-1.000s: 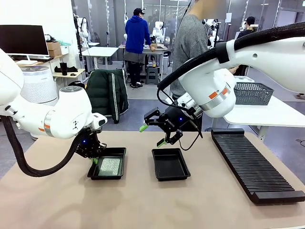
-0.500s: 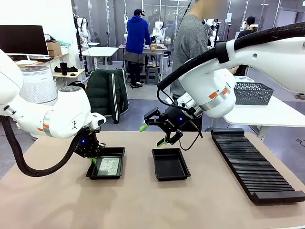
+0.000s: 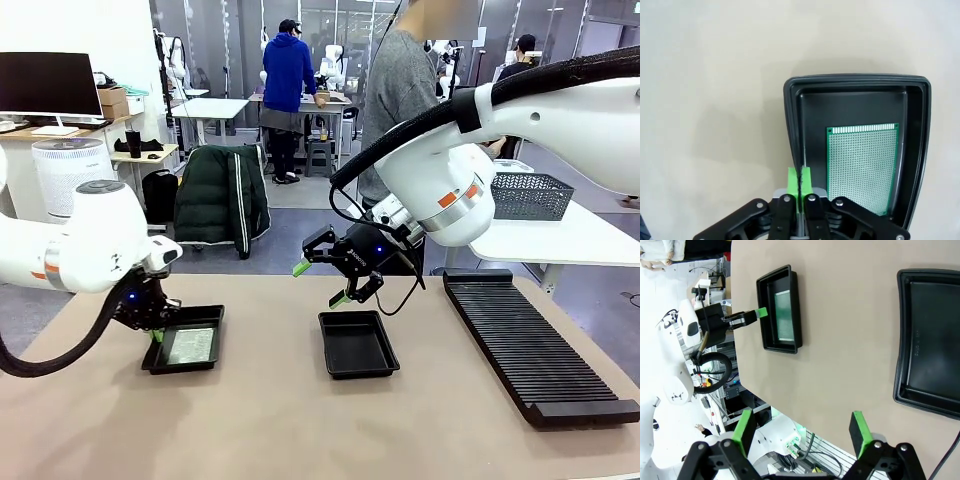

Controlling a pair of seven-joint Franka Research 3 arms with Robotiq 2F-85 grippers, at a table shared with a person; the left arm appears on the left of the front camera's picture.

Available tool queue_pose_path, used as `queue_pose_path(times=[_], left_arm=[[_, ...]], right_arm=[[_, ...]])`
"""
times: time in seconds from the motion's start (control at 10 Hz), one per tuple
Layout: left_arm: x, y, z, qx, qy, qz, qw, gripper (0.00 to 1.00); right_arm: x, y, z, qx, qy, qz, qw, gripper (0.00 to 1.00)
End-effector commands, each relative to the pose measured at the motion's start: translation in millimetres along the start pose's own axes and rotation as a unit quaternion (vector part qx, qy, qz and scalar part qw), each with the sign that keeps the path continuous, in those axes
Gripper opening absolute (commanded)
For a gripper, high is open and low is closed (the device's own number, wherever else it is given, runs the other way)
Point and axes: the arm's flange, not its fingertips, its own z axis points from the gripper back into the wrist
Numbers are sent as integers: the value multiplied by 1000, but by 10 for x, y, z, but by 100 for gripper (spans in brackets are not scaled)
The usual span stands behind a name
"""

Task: Inspect and transfer BCBs to ESD trays.
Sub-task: Pick up the ESD tray and place it on the left side of the table.

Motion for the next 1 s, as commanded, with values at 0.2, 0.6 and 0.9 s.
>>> queue_pose_path(times=[0.2,0.6,0.9], left_arm=[[-94,568,160,-3,-12,-31,999,3],[-103,1191,218,1,-7,-41,999,3],[-98,1652,179,3,6,-45,999,3]], right_arm=[[-2,9,-5,-1,-5,-5,1000,100],[-2,9,-5,-1,-5,-5,1000,100],[-2,9,-5,-1,-5,-5,1000,100]])
